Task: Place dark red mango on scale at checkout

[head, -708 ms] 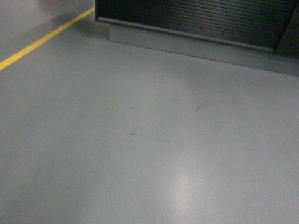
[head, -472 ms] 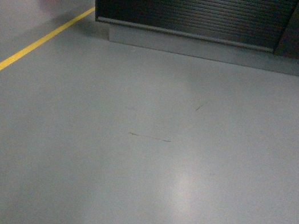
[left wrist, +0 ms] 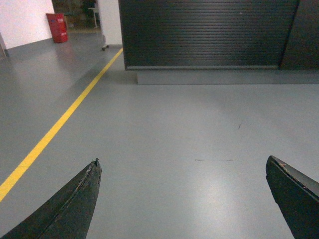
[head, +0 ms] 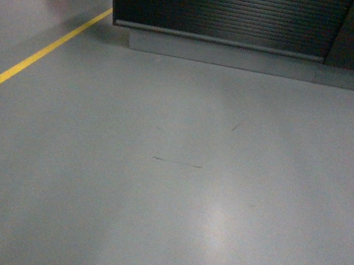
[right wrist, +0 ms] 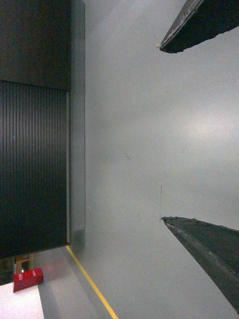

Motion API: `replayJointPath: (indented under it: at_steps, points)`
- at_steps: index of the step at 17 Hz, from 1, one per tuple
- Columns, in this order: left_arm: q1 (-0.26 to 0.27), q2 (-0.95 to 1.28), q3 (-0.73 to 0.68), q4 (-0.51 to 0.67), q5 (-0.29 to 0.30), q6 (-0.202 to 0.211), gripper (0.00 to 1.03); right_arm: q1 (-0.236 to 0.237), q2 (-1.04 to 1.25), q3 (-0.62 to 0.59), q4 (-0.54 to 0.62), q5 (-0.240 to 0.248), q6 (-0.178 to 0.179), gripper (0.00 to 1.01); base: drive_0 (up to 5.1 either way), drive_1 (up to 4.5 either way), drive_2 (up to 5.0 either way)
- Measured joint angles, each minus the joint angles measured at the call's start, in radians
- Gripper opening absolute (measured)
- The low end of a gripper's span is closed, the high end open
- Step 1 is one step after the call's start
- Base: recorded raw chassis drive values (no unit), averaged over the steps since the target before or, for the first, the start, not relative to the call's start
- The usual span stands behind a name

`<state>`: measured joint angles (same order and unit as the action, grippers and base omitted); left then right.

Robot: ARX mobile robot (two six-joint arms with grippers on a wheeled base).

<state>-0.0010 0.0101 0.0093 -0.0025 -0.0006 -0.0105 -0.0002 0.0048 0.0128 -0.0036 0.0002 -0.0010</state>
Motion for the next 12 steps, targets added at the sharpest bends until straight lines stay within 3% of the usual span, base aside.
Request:
replayJointPath:
  at_steps: [7, 12]
  points:
    - [0.0, 0.0, 0.0, 0.0, 0.0, 0.0, 0.98, 0.0, 0.0, 0.0, 0.0, 0.0, 0.0, 0.98, 0.0, 0.0, 0.0]
    - [0.0, 0.0, 0.0, 0.0, 0.0, 0.0, 0.98, 0.0, 0.0, 0.0, 0.001, 0.0, 0.0, 0.98, 0.0, 4.27, -4.4]
